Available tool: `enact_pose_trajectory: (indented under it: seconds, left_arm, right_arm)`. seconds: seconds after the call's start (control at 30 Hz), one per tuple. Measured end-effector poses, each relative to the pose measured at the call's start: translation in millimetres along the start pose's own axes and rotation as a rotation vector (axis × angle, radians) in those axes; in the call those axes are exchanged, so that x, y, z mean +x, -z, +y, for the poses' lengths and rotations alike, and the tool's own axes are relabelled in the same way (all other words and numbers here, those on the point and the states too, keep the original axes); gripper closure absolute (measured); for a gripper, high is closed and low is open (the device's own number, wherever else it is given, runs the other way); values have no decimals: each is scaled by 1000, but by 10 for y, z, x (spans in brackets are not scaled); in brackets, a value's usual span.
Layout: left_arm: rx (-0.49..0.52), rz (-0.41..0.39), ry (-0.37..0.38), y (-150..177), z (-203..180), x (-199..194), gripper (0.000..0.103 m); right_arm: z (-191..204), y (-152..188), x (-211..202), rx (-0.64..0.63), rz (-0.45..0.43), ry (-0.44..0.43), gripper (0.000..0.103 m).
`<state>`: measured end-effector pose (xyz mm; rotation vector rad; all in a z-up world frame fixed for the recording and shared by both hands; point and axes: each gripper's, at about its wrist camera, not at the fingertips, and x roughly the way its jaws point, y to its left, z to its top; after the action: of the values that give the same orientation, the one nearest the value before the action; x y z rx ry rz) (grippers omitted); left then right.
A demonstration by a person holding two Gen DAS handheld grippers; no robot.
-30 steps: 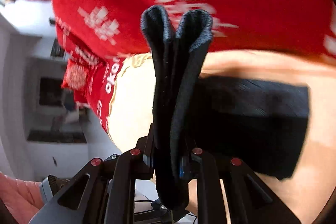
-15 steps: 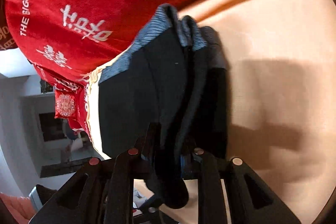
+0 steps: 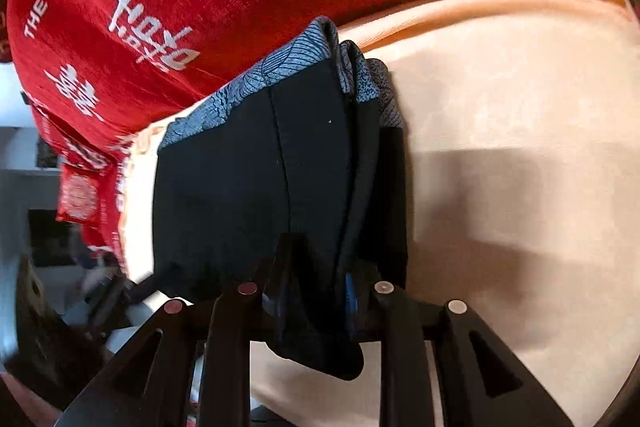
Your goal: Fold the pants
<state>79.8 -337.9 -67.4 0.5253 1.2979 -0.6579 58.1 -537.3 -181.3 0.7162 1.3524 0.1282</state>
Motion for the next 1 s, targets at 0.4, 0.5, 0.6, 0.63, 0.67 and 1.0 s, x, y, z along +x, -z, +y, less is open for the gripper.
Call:
enact_pose_trajectory:
  seconds: [0.4, 0.5, 0.6, 0.63, 0.67, 1.0]
  left_arm:
    - [-151, 33, -35, 167, 771, -74, 43]
    - [-192, 55, -25, 171, 919, -32, 43]
    - [-220, 90, -14, 191, 1037, 33, 43]
    - [-236, 100, -9, 204, 1094, 49, 43]
    - [-248, 100, -3, 213, 1135, 44, 43]
    - [-336, 87, -8, 14, 1635, 158, 43]
  right_arm:
    - [149, 179, -406, 13, -128, 212, 59]
    - [407, 283, -318, -45, -119, 233, 59]
    - [529, 388, -111, -80, -69, 291, 59]
    - [532, 412, -45, -82, -59, 318, 59]
    - [524, 425, 22, -80, -52, 338, 59]
    - [501, 502, 201, -48, -45, 400, 58]
